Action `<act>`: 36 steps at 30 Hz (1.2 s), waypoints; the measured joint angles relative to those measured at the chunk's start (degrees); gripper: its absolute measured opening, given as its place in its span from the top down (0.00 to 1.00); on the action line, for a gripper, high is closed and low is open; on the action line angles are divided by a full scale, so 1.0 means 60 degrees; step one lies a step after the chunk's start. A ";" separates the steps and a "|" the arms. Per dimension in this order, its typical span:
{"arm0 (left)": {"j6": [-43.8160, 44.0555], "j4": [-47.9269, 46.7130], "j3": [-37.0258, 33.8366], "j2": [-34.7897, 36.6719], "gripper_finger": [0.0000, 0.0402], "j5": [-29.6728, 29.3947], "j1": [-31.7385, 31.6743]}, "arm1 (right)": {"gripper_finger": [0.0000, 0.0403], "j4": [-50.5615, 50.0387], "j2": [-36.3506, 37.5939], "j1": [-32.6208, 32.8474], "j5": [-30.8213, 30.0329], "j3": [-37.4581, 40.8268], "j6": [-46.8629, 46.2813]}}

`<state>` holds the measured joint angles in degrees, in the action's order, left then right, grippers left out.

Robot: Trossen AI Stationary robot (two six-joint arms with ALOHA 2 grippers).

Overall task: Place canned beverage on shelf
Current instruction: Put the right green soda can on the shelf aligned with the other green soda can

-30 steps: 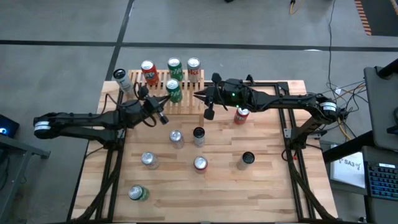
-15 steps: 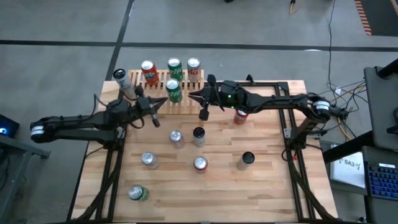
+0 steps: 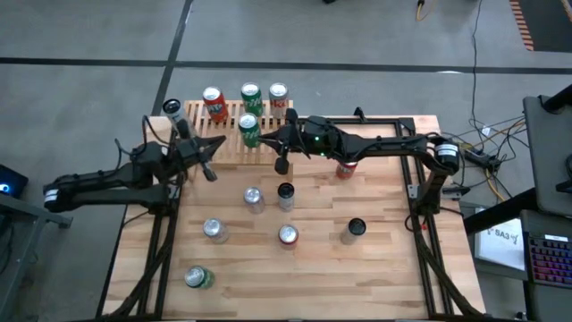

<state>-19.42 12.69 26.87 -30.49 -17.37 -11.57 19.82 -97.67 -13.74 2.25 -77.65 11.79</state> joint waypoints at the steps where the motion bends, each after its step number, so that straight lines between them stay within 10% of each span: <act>1: -0.0004 -0.0012 0.0000 0.0068 1.00 0.0000 0.0000 | 0.93 -0.0015 -0.0075 0.0018 0.0039 -0.0074 0.0001; 22: -0.0161 -0.0068 0.0011 0.0765 1.00 -0.0007 -0.0011 | 0.93 0.0265 -0.0390 0.0251 0.0162 -0.0459 -0.0229; 36: 0.0758 -0.0759 -0.0004 -0.1180 1.00 -0.0006 -0.0010 | 0.93 -0.0149 -0.0393 0.0248 0.0121 -0.0459 0.0015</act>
<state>-14.87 8.13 26.85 -37.57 -17.40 -11.63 18.93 -100.02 -12.25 2.98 -80.40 11.88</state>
